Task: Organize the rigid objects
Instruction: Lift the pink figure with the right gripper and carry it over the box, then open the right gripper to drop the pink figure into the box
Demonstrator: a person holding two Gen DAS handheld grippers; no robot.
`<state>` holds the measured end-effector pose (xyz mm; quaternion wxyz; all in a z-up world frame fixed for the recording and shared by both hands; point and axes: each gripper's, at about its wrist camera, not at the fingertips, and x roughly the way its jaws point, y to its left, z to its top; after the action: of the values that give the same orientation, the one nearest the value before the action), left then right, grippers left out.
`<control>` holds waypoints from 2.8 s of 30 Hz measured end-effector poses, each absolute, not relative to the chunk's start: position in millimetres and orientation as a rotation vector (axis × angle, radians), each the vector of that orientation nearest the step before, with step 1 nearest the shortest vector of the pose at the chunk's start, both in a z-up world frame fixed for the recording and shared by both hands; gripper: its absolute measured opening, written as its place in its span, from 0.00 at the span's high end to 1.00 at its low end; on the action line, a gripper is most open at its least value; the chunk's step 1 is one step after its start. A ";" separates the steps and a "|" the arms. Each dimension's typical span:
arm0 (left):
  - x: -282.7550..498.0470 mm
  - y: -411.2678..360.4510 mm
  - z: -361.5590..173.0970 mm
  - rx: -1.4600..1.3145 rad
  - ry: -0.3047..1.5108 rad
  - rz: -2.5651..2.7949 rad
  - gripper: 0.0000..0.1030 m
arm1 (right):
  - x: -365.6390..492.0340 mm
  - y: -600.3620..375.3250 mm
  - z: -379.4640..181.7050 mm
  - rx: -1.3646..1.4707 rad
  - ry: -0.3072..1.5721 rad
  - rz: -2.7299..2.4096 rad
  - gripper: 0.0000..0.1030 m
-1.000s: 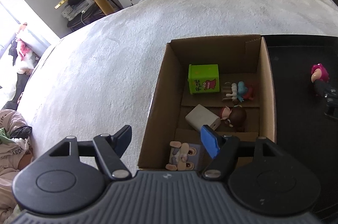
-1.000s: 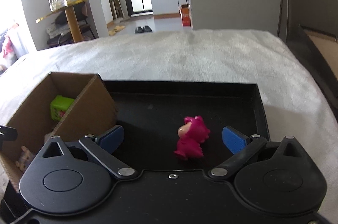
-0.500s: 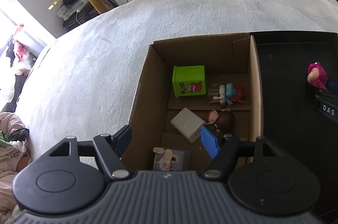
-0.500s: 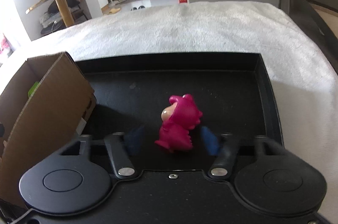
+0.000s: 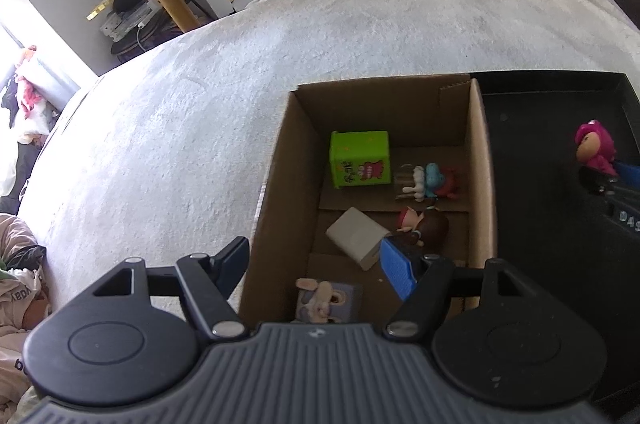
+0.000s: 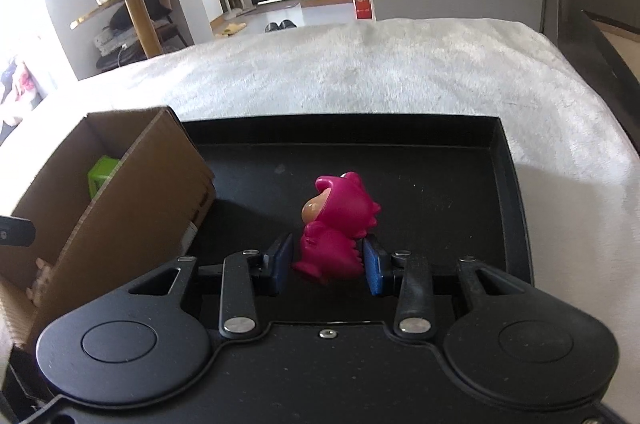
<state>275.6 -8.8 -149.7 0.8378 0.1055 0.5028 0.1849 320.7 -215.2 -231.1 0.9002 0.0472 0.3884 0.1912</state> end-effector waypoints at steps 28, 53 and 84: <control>256.1 59.7 -150.0 0.064 1.038 0.397 0.31 | 301.2 -165.2 -156.7 0.060 0.708 0.464 0.64; 255.4 93.3 -178.5 -0.101 1.120 0.280 0.83 | 272.5 -64.8 -150.3 -0.097 0.745 0.513 0.64; 255.4 91.3 -179.5 -0.083 1.129 0.258 0.85 | 266.0 -57.1 -154.0 -0.098 0.777 0.454 0.46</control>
<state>255.4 91.3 -179.5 0.8360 -0.0391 0.5335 0.1219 266.0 -57.1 -154.0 0.8994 -0.0474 0.3752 0.2191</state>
